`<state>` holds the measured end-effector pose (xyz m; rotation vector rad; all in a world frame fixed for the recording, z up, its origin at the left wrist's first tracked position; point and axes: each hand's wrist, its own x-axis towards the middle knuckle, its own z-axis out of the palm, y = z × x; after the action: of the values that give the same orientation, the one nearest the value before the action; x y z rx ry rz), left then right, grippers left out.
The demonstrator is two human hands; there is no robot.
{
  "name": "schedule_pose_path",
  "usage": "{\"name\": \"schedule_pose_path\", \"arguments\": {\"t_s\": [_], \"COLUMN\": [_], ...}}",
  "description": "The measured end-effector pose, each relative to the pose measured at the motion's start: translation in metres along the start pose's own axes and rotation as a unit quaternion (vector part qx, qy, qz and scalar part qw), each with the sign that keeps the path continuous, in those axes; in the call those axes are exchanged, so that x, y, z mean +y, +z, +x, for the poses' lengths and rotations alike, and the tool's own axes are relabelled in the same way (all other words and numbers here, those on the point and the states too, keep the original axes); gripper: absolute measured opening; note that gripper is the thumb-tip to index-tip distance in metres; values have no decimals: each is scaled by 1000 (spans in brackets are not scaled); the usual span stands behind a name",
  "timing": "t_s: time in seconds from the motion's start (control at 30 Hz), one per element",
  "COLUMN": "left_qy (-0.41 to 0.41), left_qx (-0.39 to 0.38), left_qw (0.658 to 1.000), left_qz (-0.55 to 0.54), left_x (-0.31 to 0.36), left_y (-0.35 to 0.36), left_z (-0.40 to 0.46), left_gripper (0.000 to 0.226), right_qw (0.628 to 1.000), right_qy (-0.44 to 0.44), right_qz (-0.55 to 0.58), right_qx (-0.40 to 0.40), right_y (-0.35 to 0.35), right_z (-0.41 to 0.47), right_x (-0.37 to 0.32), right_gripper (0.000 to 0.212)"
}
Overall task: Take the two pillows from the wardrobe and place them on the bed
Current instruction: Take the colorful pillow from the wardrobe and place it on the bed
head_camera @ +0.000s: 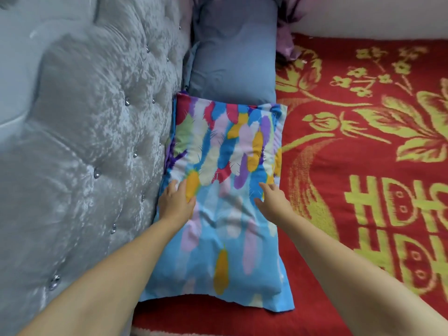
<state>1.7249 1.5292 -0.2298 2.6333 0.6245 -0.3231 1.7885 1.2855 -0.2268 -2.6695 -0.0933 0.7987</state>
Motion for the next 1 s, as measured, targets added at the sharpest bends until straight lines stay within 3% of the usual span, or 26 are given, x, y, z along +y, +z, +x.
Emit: {"name": "schedule_pose_path", "arguments": {"t_s": [0.17, 0.33, 0.7, 1.0], "left_qy": [88, 103, 7, -67], "left_qx": [74, 137, 218, 288], "left_qw": [993, 985, 976, 954], "left_qz": [-6, 19, 19, 44], "left_x": [54, 98, 202, 212], "left_y": [-73, -120, -93, -97], "left_z": [-6, -35, -179, -308], "left_gripper": [50, 54, 54, 54], "right_qw": [984, 947, 899, 869], "right_qy": [-112, -216, -334, -407], "right_qz": [-93, -136, -218, -230], "right_qx": [107, 196, 179, 162], "right_y": [-70, -128, -205, -217], "right_z": [-17, -41, -121, -212], "right_x": [-41, -53, 42, 68], "right_gripper": [48, 47, 46, 50]}}
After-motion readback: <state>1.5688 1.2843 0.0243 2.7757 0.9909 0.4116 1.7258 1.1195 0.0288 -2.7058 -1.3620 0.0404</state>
